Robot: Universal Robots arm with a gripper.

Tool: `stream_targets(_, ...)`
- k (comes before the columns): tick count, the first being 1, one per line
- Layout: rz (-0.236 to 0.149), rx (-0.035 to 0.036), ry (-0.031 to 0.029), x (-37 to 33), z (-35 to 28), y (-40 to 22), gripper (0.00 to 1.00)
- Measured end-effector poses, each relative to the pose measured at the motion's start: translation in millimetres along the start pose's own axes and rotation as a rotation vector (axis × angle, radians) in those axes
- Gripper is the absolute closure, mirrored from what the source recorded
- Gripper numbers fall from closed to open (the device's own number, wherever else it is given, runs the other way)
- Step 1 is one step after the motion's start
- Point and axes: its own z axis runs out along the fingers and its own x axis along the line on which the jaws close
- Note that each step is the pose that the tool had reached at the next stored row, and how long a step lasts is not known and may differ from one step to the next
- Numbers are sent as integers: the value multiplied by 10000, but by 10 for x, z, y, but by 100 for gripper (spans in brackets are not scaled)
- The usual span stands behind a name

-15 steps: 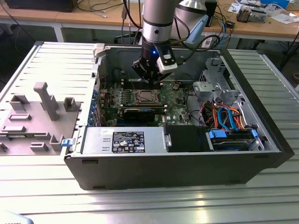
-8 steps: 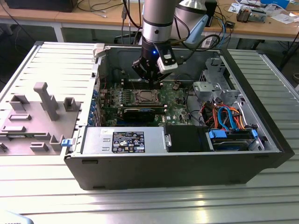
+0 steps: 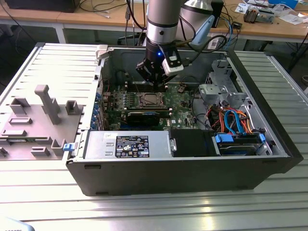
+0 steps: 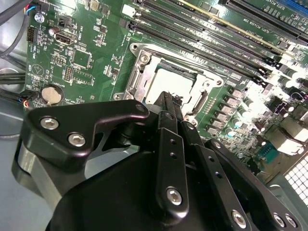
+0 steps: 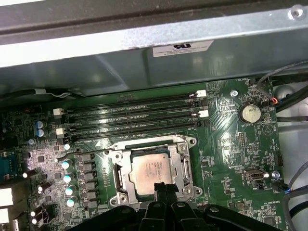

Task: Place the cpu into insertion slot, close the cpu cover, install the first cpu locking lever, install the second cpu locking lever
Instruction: 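Install the first cpu locking lever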

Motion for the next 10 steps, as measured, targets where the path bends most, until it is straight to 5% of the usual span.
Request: stream_targets(10,-195,1,-2,0,0,0,89)
